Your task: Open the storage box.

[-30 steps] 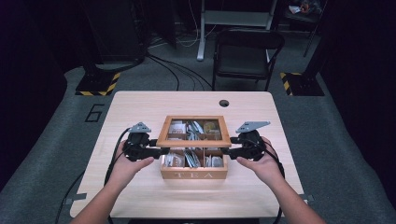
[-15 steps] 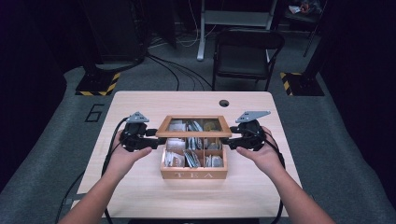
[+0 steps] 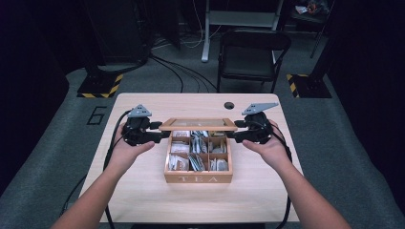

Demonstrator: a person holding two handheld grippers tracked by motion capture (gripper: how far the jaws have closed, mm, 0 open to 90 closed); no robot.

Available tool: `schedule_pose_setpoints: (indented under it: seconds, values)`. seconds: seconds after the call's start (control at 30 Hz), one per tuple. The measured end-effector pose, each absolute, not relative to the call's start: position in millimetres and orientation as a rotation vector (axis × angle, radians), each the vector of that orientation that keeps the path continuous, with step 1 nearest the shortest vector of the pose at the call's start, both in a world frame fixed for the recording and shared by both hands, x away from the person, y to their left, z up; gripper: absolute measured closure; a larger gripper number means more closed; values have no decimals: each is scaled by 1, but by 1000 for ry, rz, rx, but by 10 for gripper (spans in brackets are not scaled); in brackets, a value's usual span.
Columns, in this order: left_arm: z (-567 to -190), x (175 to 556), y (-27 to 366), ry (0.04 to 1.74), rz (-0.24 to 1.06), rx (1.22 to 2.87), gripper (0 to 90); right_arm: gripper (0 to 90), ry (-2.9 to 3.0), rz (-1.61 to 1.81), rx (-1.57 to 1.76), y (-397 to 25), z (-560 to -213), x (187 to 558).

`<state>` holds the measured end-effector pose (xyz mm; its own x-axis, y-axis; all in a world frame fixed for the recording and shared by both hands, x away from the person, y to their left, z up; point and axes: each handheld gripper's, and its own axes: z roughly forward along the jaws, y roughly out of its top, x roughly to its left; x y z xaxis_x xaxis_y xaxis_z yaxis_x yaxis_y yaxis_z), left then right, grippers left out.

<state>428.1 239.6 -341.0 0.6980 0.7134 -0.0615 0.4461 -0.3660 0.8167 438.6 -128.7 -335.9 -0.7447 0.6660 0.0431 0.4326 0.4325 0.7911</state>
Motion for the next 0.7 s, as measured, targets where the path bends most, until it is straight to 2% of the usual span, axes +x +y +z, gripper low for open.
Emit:
schedule_pose_setpoints:
  seconds: [0.5, 0.7]
  values:
    - [-323, 450, 239, 924, 404, 1982, 539, 436, 2342, 1184, 949, -136, -339, 458]
    - [-318, 458, 240, 926, 419, 1970, 555, 492, 2326, 1148, 947, -135, -346, 474]
